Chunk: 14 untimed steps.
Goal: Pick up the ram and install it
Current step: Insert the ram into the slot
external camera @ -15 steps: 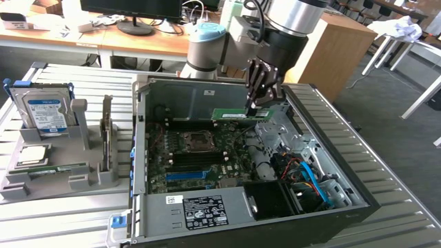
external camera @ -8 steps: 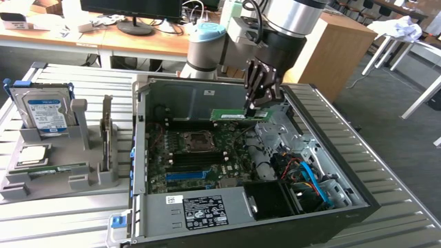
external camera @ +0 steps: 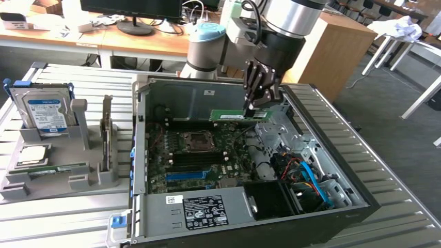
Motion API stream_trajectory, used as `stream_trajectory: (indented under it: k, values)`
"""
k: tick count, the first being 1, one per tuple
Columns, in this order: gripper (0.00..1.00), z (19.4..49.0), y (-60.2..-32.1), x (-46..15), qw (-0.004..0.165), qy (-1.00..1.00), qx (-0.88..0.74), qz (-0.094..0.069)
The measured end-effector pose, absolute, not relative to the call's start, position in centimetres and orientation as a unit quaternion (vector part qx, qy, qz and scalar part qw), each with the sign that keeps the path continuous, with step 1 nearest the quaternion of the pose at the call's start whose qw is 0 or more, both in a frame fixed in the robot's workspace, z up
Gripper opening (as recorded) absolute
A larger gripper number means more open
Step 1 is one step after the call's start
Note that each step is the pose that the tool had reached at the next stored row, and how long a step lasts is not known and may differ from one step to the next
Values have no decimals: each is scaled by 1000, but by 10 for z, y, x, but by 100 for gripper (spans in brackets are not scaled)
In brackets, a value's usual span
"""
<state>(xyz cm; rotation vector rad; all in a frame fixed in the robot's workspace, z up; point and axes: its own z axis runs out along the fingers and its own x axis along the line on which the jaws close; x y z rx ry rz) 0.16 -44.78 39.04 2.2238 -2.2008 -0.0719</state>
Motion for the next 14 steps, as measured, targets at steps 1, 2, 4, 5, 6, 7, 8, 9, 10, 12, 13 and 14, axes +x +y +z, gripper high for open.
stream_trajectory:
  k: [1,2,4,5,6,7,8,9,10,12,13,14]
  values:
    - [13,390,-448,1,6,-703,711,-23]
    - [13,390,-448,1,6,-703,711,-23]
    - [13,390,-448,1,6,-703,711,-23]
    - [13,390,-448,1,6,-703,711,-23]
    - [13,389,-448,1,6,-703,711,-23]
    - [13,389,-448,1,6,-703,711,-23]
    - [13,389,-448,1,6,-703,711,-23]
    - [13,389,-448,1,6,-703,711,-23]
    - [13,389,-448,0,6,-703,711,-23]
    - [13,388,-448,0,6,-703,711,-23]
    - [13,388,-448,0,6,-703,711,-23]
    - [13,388,-448,0,6,-703,711,-23]
